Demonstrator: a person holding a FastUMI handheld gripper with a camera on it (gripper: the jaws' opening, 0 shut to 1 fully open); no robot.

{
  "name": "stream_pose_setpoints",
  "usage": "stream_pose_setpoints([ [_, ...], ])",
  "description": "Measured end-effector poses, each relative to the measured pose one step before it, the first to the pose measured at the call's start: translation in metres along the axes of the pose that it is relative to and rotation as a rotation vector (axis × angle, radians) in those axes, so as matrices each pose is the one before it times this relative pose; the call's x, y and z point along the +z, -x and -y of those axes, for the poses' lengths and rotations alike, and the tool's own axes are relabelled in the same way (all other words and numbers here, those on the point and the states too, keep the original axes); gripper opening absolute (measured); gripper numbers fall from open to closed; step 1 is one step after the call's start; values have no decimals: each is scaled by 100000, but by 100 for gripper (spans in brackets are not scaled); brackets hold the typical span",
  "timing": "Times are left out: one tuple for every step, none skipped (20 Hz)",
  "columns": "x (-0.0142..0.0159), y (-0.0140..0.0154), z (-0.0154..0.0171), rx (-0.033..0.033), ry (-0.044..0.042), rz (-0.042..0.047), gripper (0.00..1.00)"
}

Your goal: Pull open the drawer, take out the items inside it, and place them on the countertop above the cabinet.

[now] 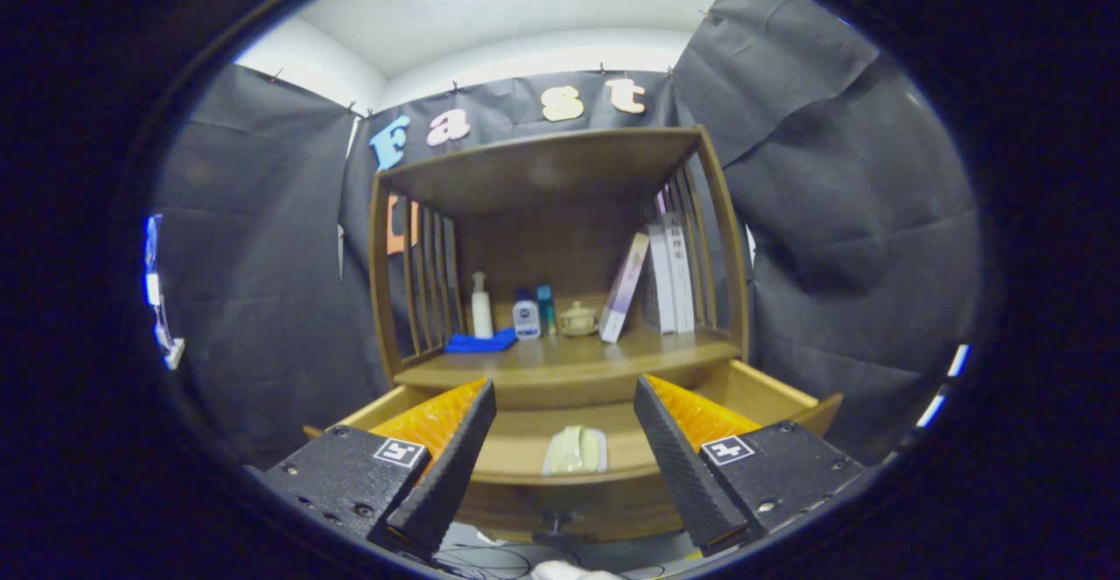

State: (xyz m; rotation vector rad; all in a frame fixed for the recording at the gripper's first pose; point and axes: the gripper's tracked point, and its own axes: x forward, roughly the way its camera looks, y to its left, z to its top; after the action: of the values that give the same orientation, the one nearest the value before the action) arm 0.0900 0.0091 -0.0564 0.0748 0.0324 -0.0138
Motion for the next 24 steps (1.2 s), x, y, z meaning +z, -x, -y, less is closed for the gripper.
stream_pose_setpoints([
  [2287, -1104, 145, 120, 1039, 1629, 100],
  [2140, -1128, 167, -14, 872, 1975, 100],
  [1791, -1140, 406, -806, 1238, 748, 100],
  [1129, -1361, 250, -676, 348, -303, 100],
  [773, -1281, 116, -322, -328, -1603, 100],
  [452, -1152, -186, 1095, -702, -3118, 100],
  [-103, -1085, -363, 1705, -1253, -5366, 100],
  [-421, -1189, -31, 850, -455, -5441, 100],
  [-546, -1268, 44, 278, 539, -6158, 100],
  [-1203, -1026, 127, -497, 748, -7574, 100],
  [-1393, -1256, 5, -861, 1382, -8732, 100],
  [-1358, -1224, -296, 320, 1235, -7659, 100],
  [-1435, -1349, -132, -660, 706, -7944, 100],
  [-1577, -1069, -398, 645, 1677, -7998, 98],
  [-1638, -794, -873, 153, 1842, -6903, 97],
  [-1143, -1731, 725, -631, 286, -7058, 95],
  [-1375, -1224, -413, 1232, -1615, -6644, 95],
  [-1363, -587, -797, 911, -1823, -6611, 94],
  [-784, -954, -39, -134, -1607, -5309, 94],
  [-1022, -1030, 237, -308, -422, -5167, 94],
  [-570, -891, 156, -284, -1087, -4646, 94],
  [-199, -616, -190, 291, -1036, -3398, 93],
  [-313, -686, -86, -176, -446, -3542, 92],
  [-269, -459, 263, -1587, 68, -3228, 91],
])
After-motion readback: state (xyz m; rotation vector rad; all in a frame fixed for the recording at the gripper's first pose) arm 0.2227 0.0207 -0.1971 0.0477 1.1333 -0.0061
